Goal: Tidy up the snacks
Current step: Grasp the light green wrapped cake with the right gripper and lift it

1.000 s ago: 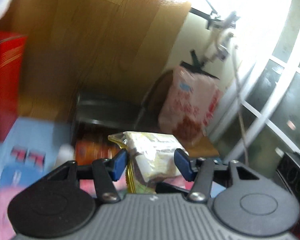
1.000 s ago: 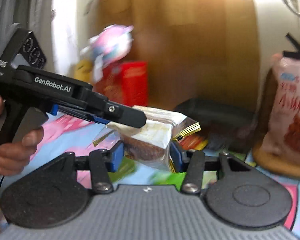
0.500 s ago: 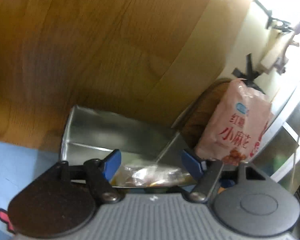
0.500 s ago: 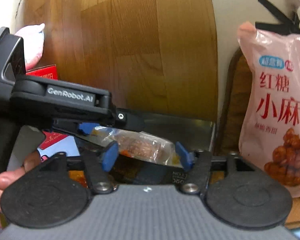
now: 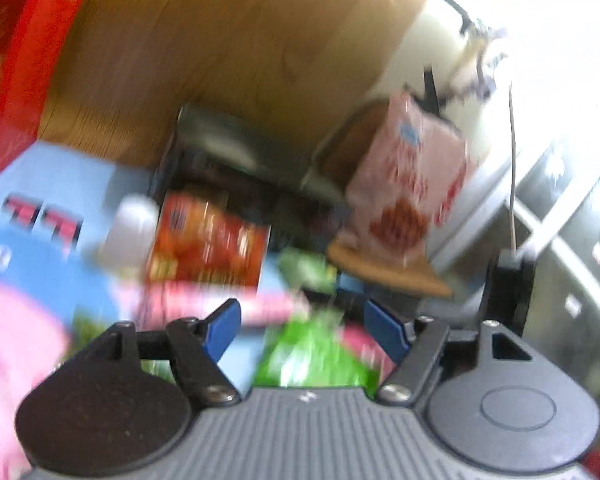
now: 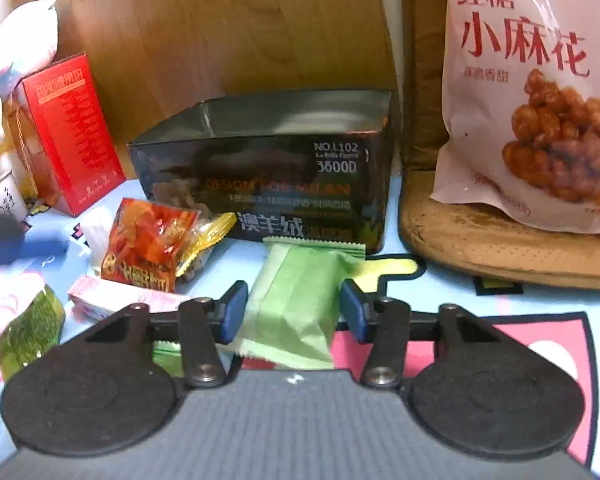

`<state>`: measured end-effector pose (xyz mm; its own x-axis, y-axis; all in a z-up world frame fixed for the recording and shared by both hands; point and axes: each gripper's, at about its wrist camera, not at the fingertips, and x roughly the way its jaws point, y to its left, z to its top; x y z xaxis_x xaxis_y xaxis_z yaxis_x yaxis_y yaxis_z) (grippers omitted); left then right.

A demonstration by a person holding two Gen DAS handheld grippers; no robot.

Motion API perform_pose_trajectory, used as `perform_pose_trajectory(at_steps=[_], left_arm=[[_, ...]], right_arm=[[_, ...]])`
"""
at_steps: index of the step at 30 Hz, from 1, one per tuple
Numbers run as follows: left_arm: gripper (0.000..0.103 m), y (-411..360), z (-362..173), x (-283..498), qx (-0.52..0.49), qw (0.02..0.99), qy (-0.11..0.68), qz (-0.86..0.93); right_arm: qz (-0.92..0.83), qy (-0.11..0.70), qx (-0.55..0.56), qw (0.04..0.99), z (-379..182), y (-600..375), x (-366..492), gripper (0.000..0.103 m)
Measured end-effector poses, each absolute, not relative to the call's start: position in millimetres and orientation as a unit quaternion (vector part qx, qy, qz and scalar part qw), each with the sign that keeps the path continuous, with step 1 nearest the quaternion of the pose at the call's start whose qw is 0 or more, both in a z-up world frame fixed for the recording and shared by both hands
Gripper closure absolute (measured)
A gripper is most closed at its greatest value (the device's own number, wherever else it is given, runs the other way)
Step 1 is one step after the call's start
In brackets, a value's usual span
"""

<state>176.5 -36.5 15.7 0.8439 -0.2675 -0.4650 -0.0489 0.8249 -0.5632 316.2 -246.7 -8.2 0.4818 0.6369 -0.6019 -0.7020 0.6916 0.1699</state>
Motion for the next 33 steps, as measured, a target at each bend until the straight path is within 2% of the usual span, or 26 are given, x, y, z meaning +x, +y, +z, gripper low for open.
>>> perform_pose_trajectory(at_steps=[7,12,16,21,23,27,30,33], left_arm=[[0.033,-50,-8,114,-0.257,0.914,0.31,-0.058],[0.032,-64,-16,82,-0.243,0.915,0.313,-0.073],[0.023,-73,-14,63,-0.232,0.92,0.302,-0.086],[0.023,-78,-8,46,-0.227,0.921,0.299,-0.107],[0.023,-78,-6,40,-0.227,0.922,0.297,-0.104],[0.025,-73,-5,32,-0.236,0.921,0.295,-0.095],[0.027,-71,-6,32,-0.238,0.919,0.297,-0.098],[0.038,-73,-9,38,-0.238,0.915,0.304,-0.116]], right_arm=[[0.358,0.323,-0.051,0.875,-8,-304,270,0.057],[0.379,0.311,-0.056,0.87,-10,-351,202,0.057],[0.435,0.301,-0.074,0.845,-13,-351,150,0.057],[0.547,0.27,-0.144,0.779,-16,-309,103,0.056],[0.582,0.253,-0.168,0.754,-17,-288,91,0.053],[0.601,0.214,-0.211,0.741,-21,-265,75,0.036],[0.588,0.232,-0.196,0.75,-22,-270,82,0.028],[0.561,0.254,-0.167,0.77,-25,-288,89,0.024]])
